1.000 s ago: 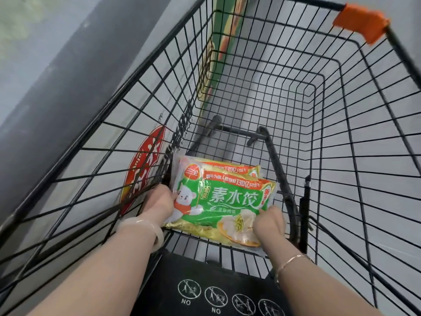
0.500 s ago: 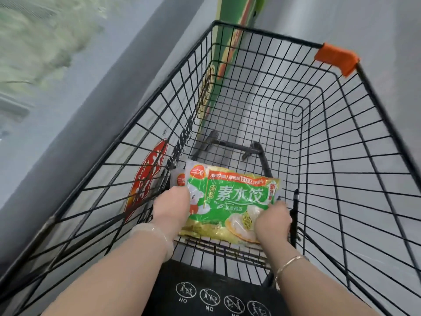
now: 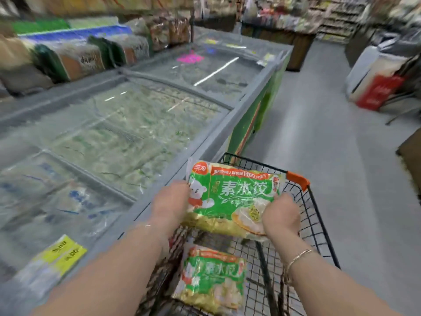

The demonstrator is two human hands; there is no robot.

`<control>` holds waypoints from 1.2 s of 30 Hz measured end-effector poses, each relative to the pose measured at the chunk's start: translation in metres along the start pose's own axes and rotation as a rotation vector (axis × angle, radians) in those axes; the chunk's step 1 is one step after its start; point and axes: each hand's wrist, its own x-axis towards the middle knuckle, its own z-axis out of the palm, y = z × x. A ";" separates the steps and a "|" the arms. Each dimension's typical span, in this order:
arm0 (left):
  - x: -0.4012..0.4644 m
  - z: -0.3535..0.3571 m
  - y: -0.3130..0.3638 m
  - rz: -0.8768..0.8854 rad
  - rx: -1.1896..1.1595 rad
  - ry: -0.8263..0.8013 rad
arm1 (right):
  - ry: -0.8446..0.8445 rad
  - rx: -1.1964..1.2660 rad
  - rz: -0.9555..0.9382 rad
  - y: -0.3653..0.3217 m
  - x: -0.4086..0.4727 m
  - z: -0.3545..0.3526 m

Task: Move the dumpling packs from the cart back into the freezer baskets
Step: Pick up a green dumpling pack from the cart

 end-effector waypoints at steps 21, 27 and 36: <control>-0.293 -0.125 -0.443 -0.748 -0.046 0.272 | -0.500 -0.016 -0.714 -0.250 -0.425 0.116; -0.363 -0.082 -0.541 -0.859 -0.102 0.161 | -0.636 -0.076 -0.711 -0.239 -0.539 0.176; -0.396 0.022 -0.576 -1.053 -0.357 -0.043 | -0.802 -0.327 -0.734 -0.201 -0.585 0.253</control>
